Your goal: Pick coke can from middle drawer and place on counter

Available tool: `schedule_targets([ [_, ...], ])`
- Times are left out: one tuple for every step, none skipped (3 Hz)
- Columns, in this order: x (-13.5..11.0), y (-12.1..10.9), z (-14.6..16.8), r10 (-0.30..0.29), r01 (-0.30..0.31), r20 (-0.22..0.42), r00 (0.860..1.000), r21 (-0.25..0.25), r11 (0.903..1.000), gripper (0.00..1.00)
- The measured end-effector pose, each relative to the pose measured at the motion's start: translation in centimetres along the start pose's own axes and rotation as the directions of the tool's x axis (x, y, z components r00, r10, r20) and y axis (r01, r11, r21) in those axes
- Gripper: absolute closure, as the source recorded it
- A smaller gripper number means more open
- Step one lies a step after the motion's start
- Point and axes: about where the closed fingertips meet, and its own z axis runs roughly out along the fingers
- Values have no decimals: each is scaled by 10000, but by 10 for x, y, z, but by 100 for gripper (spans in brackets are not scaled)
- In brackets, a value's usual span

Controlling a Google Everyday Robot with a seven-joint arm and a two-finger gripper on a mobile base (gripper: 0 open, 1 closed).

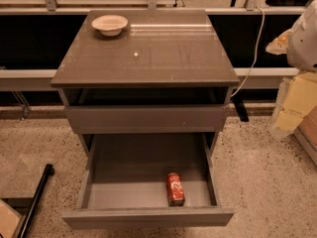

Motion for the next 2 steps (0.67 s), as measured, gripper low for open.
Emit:
schedule_targets([
  [0, 0, 0, 0, 0, 0, 10000, 0, 10000, 0],
  [-2, -1, 8, 723, -722, -81, 9973, 150, 9973, 0],
])
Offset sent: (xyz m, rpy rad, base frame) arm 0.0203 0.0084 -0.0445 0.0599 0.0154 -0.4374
